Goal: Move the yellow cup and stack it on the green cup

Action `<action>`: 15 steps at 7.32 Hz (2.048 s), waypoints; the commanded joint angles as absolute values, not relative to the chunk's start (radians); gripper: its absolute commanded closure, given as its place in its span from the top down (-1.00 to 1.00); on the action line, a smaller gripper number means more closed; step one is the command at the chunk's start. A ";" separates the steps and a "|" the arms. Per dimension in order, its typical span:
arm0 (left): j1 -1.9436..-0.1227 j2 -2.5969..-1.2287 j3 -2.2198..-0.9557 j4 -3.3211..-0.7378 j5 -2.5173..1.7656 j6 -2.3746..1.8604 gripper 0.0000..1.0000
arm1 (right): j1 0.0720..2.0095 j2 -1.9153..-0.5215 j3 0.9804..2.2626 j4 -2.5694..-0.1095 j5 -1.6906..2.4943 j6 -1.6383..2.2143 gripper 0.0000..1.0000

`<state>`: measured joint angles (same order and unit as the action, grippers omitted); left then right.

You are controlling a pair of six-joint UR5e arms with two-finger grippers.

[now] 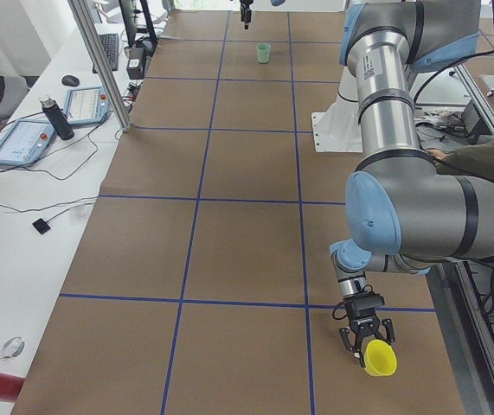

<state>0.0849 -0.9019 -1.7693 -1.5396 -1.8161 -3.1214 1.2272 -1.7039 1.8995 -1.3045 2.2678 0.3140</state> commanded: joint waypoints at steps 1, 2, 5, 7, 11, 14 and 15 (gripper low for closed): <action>-0.005 -0.885 -1.792 -1.536 -1.612 -2.881 -1.00 | 1.230 -1.710 1.904 -1.315 2.270 0.313 1.00; -0.094 -0.899 -1.799 -1.537 -1.474 -2.768 -1.00 | 1.229 -1.712 1.904 -1.316 2.270 0.316 1.00; -0.301 -1.075 -1.798 -1.542 -1.205 -2.431 -1.00 | 1.226 -1.660 1.876 -1.386 2.275 0.316 1.00; -0.531 -1.298 -1.769 -1.543 -1.021 -2.097 -1.00 | 1.224 -1.620 1.853 -1.394 2.273 0.316 1.00; -0.551 -1.630 -1.763 -1.642 -0.927 -1.828 -1.00 | 1.224 -1.572 1.804 -1.396 2.269 0.316 1.00; -0.520 -1.840 -1.670 -1.989 -0.913 -1.338 -1.00 | 1.226 -1.546 1.793 -1.396 2.272 0.319 1.00; -0.476 -1.976 -1.563 -2.114 -0.916 -1.093 -1.00 | 1.224 -1.539 1.795 -1.394 2.275 0.319 1.00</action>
<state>-0.5182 -1.8380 -1.6706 -1.9490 -0.9134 -1.3561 1.2253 -1.5479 1.7946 -1.3955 2.2720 0.3183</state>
